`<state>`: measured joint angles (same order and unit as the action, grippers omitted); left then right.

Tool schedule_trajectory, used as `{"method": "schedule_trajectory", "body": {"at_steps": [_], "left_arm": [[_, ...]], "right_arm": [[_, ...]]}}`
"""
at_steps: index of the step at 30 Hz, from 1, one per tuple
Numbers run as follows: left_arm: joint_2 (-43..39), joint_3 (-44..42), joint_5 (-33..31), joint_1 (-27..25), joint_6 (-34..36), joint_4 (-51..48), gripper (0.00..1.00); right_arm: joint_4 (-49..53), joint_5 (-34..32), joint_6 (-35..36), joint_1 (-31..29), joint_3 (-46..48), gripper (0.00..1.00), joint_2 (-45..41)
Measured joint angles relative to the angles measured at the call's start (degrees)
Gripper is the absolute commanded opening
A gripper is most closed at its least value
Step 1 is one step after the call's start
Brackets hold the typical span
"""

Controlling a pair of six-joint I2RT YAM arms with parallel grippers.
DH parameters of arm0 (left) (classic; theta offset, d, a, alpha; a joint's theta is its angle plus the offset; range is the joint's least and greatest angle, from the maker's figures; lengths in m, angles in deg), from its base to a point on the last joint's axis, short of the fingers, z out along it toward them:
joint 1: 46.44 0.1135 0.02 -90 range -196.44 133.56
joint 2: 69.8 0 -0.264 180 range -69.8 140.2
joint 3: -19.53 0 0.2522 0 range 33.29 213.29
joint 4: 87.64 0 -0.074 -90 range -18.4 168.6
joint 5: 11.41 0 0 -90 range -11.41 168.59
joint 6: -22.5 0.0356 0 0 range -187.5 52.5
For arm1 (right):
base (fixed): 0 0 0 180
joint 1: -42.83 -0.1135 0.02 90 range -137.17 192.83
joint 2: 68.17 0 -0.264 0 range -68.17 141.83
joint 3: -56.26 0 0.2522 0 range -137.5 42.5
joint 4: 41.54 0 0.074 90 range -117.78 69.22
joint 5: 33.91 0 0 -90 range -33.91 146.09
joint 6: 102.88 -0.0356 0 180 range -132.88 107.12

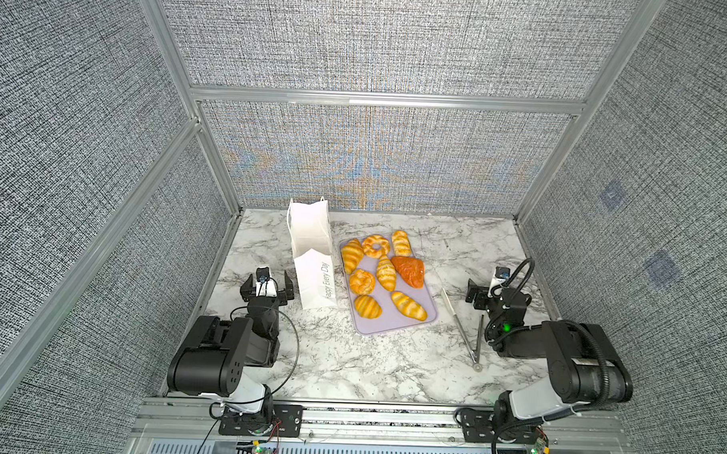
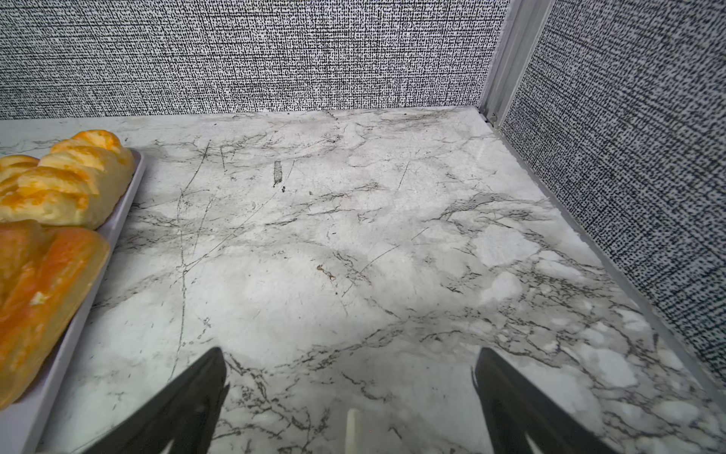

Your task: Place the fake bread into the paper bag

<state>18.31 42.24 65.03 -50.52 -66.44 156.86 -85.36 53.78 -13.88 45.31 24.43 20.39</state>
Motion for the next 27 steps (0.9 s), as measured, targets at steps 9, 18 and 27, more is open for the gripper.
{"method": "schedule_trajectory", "body": {"at_steps": [9, 18, 27], "left_arm": [[0.00, 0.00, 0.00, 0.00, 0.00, 0.00, 0.99], [-4.09, 0.48, -0.72, 0.04, -0.07, -3.13, 0.99], [-24.13, 15.02, -5.92, 0.46, -8.59, -34.97, 0.99]], "right_arm": [[0.00, 1.25, -0.42, 0.81, 0.00, 0.99, 0.00], [3.98, 1.70, -0.44, 0.79, -2.45, 0.99, -2.03], [27.63, 0.42, -6.05, 1.20, -17.07, 0.99, -9.70]]}}
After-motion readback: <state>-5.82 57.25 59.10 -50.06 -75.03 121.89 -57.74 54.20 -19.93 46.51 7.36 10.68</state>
